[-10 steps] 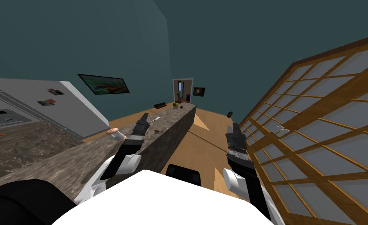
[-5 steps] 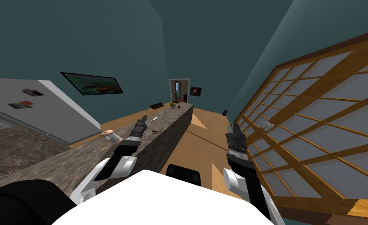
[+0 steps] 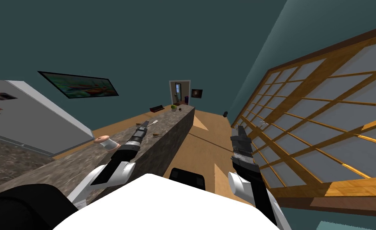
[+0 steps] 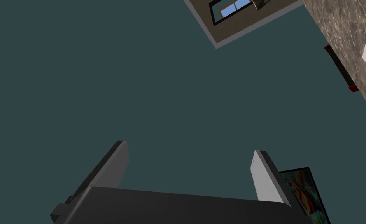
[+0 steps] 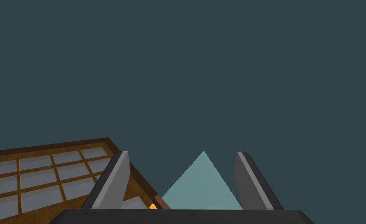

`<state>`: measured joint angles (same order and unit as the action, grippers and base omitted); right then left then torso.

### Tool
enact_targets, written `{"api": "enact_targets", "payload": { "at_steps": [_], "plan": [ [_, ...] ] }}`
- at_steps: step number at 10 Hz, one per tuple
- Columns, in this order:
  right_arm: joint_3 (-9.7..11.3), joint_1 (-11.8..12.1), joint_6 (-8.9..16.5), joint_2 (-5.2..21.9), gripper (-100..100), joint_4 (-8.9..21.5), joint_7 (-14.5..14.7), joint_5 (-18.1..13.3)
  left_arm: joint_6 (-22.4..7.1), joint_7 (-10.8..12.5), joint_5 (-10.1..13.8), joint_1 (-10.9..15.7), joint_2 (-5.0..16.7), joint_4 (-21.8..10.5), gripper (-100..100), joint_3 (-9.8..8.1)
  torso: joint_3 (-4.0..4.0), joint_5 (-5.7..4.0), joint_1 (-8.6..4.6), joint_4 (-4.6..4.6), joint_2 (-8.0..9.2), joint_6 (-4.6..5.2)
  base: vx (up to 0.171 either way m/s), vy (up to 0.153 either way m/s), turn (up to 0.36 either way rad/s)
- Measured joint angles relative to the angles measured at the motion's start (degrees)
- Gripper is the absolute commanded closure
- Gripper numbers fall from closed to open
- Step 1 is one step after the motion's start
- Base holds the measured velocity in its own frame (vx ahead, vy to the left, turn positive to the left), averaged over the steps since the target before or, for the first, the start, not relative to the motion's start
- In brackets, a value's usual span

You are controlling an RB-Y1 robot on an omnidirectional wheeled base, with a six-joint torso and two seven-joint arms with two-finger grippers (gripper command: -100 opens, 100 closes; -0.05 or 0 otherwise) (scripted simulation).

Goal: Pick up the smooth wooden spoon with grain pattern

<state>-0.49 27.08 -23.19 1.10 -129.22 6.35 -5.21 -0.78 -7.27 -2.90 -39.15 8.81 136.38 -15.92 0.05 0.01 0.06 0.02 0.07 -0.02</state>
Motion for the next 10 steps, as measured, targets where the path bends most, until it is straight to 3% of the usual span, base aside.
{"api": "enact_targets", "payload": {
  "at_steps": [10],
  "plan": [
    [0.0,0.0,0.0,0.0,0,0.0,0.0,0.0,-14.9,-1.0,-0.9,-3.7,0.6,0.7,-100,-4.67,-0.06,0.01,0.03,-0.02,-0.10,0.00,-0.001,0.003,-0.098]
  ]
}}
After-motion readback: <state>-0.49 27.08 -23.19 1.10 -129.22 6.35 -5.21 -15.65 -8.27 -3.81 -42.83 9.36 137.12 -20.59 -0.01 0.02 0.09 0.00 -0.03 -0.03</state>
